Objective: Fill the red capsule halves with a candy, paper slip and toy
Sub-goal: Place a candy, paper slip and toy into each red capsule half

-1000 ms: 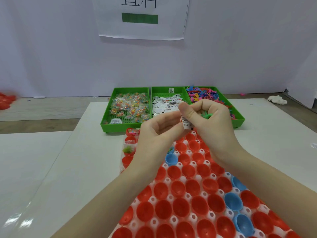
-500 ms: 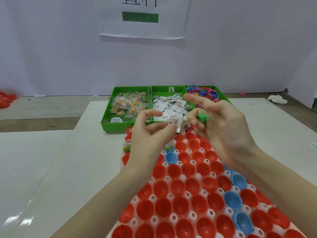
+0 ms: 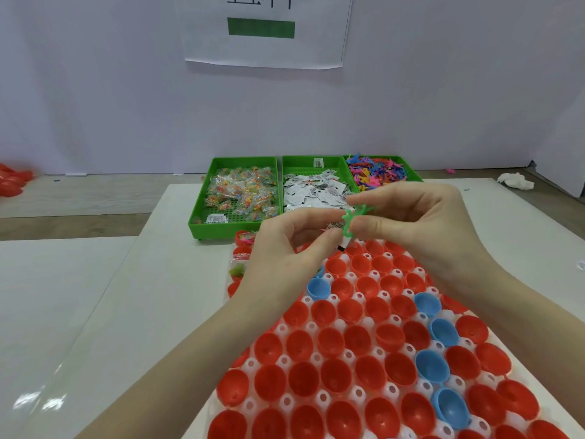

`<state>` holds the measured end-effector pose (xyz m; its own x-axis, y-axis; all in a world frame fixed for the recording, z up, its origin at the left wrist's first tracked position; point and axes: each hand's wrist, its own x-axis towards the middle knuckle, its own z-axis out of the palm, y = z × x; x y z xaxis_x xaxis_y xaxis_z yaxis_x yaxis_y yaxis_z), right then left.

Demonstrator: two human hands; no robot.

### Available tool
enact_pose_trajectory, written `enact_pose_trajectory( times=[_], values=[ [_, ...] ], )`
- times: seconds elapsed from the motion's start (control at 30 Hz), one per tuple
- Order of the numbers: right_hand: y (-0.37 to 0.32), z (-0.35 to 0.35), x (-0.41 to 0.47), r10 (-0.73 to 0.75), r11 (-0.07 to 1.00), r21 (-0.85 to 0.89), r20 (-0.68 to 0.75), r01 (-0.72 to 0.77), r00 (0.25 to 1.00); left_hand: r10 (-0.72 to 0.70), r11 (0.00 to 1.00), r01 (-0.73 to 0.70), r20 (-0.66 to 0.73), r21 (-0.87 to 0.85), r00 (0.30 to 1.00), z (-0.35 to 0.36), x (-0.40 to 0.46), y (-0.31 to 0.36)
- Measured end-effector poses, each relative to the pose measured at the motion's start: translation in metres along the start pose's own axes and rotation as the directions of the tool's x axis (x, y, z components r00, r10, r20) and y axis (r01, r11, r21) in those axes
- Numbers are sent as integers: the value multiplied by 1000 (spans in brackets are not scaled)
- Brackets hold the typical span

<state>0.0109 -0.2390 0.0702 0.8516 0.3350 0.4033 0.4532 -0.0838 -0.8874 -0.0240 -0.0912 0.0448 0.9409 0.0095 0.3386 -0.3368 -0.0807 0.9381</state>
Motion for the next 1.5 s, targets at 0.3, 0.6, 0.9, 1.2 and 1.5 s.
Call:
enact_pose_trajectory(
  times=[0.3,0.6,0.9,1.2,1.5],
  values=[
    [0,3,5,-20,993,-119,-22,17,1000,-22,996,25,38,-87,999,-5,0,1],
    [20,7,33,96,925,-366,-24,-98,995,11,982,-3,-43,188,999,-6,26,-17],
    [71,8,37,299,730,-655,48,-196,953,-43,652,-60,116,756,992,-7,32,-55],
    [80,8,30,303,614,-789,227,-7,926,-19,283,-261,277,923,961,-10,24,-71],
    [77,18,27,240,369,-889,372,270,897,41,244,-278,277,929,960,-9,24,-77]
  ],
)
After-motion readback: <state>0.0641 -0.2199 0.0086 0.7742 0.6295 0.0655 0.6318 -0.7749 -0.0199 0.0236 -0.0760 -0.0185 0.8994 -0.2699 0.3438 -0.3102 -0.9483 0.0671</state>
